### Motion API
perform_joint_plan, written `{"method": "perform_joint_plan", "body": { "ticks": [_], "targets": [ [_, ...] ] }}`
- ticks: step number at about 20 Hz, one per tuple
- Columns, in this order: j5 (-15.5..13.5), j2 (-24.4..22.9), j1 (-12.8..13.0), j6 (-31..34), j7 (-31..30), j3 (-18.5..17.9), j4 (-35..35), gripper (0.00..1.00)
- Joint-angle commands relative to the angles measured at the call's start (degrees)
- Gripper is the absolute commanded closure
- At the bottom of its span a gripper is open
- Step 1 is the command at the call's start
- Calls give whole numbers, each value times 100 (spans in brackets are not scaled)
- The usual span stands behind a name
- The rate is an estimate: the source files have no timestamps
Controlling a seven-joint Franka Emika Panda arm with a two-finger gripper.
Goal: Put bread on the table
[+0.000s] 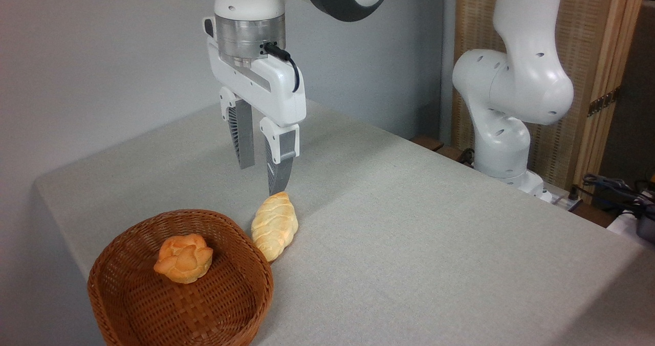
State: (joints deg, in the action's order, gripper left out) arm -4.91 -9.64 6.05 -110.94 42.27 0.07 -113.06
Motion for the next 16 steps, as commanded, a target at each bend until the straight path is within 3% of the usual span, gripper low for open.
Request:
{"method": "perform_joint_plan", "body": {
  "ticks": [1,16],
  "targets": [
    [-1,59,19,308,-43,-15,162,0],
    [-1,59,19,319,-61,29,162,0]
  ]
}}
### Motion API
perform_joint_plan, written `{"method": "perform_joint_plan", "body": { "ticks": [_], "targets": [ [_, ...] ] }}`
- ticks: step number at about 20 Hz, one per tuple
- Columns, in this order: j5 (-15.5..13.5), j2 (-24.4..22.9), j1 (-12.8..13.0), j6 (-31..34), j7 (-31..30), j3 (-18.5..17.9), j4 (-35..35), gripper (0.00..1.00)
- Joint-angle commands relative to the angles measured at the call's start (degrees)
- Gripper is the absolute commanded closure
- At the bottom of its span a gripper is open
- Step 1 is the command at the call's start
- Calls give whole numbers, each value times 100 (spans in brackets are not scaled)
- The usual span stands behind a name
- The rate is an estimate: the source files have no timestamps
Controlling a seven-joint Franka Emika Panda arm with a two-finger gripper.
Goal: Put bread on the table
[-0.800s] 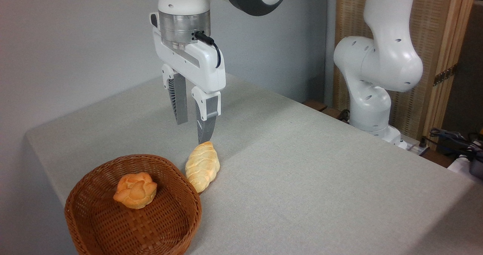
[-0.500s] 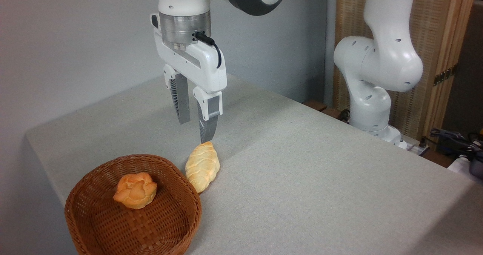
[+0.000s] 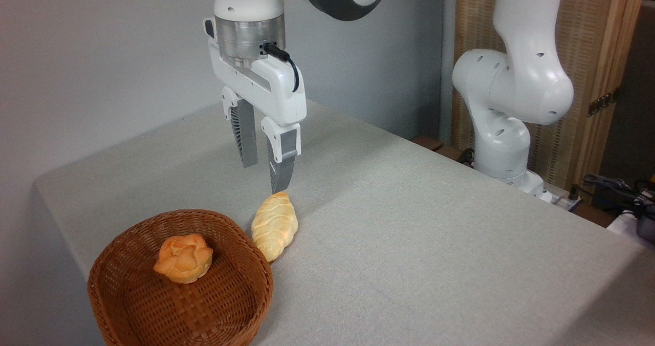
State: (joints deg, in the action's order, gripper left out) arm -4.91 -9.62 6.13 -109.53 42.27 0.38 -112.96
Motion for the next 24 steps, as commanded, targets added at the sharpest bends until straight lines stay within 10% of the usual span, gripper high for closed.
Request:
{"method": "perform_joint_plan", "body": {
  "ticks": [1,24],
  "targets": [
    [-10,57,11,169,-69,-3,152,0],
    [17,276,46,81,-34,-30,161,0]
  ]
}}
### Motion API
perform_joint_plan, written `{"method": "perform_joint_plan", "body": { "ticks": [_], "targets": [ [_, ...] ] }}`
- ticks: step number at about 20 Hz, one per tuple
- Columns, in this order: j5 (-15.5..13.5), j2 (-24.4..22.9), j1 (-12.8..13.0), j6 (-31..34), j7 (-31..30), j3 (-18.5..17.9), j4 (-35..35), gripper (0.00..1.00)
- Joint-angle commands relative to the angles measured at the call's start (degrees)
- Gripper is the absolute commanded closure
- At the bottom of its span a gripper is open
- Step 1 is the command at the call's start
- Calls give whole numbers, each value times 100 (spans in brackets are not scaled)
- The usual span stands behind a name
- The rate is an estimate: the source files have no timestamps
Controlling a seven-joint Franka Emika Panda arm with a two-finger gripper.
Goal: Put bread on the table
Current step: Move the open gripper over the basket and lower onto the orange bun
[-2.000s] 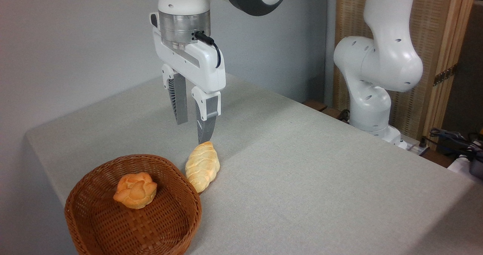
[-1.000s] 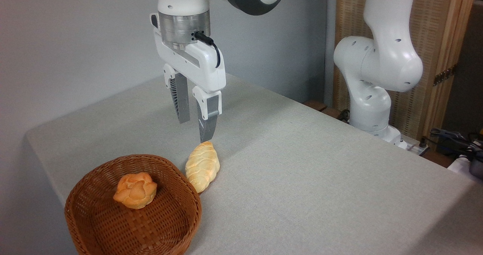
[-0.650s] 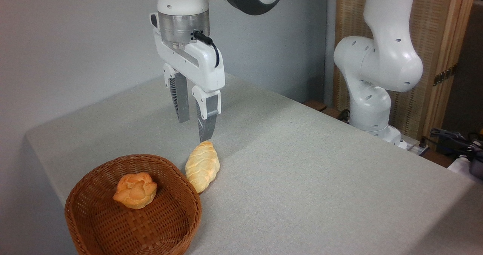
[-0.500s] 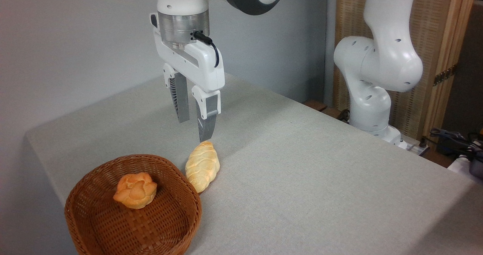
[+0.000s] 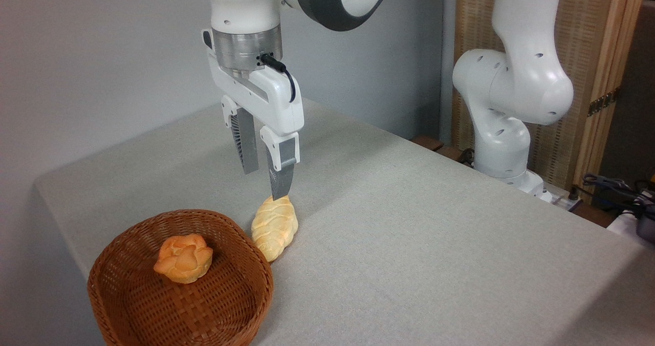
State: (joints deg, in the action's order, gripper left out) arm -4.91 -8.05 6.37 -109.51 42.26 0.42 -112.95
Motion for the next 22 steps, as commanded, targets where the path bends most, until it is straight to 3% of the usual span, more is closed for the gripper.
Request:
{"method": "perform_joint_plan", "body": {
  "ticks": [1,9,12,15,22],
  "targets": [
    [26,128,22,70,-34,-51,159,0],
    [8,496,14,-87,-52,-60,598,0],
    [-80,725,5,-709,-60,-60,678,0],
    [-361,953,14,-1343,-69,-16,669,0],
    [-458,1638,31,-2196,-52,212,660,0]
  ]
}}
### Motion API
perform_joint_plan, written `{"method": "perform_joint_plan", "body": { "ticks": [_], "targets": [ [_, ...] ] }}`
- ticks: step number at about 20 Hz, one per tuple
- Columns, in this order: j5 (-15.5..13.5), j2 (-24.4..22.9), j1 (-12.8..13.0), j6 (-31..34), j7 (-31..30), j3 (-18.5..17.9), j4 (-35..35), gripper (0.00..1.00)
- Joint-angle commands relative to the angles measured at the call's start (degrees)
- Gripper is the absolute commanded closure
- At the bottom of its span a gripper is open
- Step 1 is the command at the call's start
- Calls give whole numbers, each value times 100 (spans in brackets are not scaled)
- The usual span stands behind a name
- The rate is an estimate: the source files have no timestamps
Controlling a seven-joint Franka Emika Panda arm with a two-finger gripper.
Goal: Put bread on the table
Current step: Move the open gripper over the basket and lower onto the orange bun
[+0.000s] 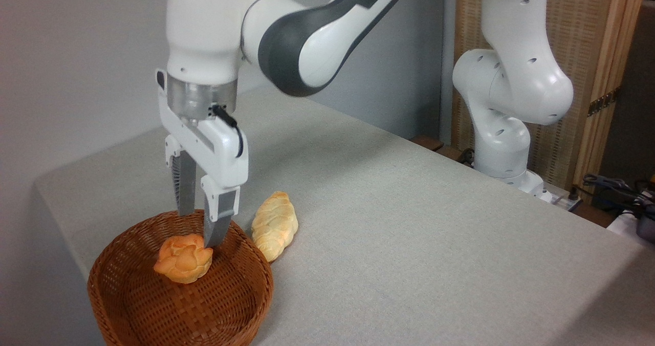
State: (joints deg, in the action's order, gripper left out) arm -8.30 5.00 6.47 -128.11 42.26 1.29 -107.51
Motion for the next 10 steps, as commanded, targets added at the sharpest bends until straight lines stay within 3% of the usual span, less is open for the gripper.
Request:
{"method": "perform_joint_plan", "body": {
  "ticks": [1,5,10],
  "targets": [
    [-119,448,30,-468,-51,178,125,0],
    [-93,809,21,-865,-51,380,125,0],
    [-31,854,21,-865,-7,407,117,0]
  ]
}}
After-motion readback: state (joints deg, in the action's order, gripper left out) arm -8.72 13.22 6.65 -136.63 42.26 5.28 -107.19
